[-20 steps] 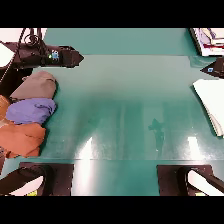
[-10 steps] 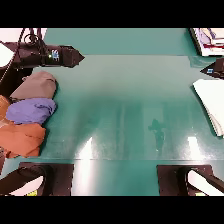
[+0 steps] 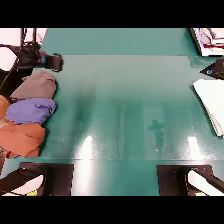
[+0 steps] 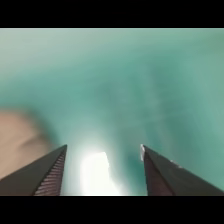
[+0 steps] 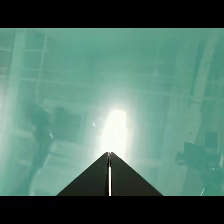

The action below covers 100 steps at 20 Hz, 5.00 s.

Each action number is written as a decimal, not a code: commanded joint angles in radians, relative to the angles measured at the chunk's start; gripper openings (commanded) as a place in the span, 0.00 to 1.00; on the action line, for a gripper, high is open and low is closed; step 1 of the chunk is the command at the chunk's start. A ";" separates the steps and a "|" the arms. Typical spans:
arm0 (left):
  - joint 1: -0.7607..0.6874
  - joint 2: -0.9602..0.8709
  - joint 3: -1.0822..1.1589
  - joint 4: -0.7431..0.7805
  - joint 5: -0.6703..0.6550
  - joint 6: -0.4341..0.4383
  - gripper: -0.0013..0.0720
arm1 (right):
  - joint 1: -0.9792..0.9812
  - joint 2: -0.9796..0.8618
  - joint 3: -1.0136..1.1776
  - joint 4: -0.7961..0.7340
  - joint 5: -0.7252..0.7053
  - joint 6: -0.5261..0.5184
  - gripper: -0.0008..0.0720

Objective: Fold the shirts.

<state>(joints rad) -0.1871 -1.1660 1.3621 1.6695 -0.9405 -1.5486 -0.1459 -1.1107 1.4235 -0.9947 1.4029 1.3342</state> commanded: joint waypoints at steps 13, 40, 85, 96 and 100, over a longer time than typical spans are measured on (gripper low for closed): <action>0.338 -0.375 -0.122 0.095 0.095 -0.079 0.75 | 0.000 0.000 0.000 0.000 0.029 0.001 0.03; -0.463 0.095 -0.084 -0.311 -0.225 -0.049 0.73 | 0.000 0.001 0.340 0.008 -0.013 0.000 0.03; 0.001 -0.187 -0.101 -0.496 0.006 0.090 0.05 | 0.491 0.108 -0.875 0.322 -0.249 -0.021 0.72; 0.001 -0.169 -0.100 -0.464 -0.041 0.090 0.05 | 0.723 -0.220 -0.691 0.336 -0.365 -0.135 0.04; 0.001 -0.064 0.003 -0.273 -0.111 0.090 0.05 | 0.577 -0.119 -0.510 0.089 -0.267 -0.024 0.03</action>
<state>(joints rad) -0.1867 -1.2881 1.3071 1.2716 -1.0019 -1.4582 0.5064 -1.2713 0.8021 -0.7380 1.0763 1.2480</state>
